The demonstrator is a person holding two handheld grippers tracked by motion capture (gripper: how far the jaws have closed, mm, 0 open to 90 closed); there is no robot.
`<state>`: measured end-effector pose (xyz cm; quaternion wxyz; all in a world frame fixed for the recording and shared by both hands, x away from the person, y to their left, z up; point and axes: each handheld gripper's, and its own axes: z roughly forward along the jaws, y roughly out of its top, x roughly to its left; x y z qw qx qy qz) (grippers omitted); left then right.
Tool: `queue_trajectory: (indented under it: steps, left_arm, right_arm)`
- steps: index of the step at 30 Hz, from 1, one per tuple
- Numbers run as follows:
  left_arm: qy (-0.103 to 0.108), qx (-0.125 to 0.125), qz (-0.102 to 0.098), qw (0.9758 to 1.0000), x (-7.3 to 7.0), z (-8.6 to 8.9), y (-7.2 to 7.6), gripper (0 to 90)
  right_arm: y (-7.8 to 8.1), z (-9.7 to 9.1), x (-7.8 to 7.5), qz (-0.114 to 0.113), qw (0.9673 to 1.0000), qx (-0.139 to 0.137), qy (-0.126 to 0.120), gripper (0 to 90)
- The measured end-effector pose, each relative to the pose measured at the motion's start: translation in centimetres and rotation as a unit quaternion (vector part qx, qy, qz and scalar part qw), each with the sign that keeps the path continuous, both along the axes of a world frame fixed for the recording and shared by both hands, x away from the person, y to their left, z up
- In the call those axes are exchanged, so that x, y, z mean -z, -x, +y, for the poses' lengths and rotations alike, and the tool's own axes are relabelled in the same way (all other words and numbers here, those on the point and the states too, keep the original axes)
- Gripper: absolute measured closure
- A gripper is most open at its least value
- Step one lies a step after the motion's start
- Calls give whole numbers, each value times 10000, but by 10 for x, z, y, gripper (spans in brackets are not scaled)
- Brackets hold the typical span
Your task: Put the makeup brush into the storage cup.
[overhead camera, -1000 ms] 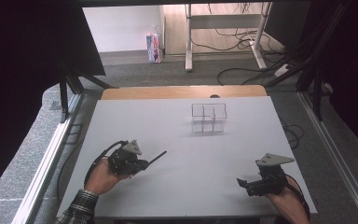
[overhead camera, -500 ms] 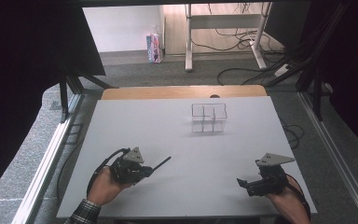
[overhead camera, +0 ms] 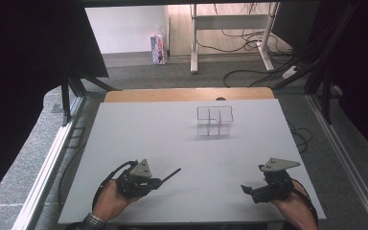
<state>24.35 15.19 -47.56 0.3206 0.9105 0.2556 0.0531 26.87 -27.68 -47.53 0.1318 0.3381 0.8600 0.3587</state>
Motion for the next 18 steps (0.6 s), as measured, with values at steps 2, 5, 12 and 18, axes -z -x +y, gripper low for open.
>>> queue_trajectory:
  steps: [2,5,12,18]
  left_arm:
    - [21,27,-9,10000,0,-2,1,835]
    - [-10,105,-1,9999,0,-7,1,835]
    - [-123,294,14,9995,1,-15,-3,835]
    - [-144,365,15,9992,1,-19,-4,835]
  right_arm:
    - [0,1,-1,56,10000,6,-30,18]
    - [0,5,-1,65,10000,-33,-4,14]
    - [1,18,-8,-91,9998,-126,128,0]
    - [1,27,-10,-72,9994,-246,230,0]
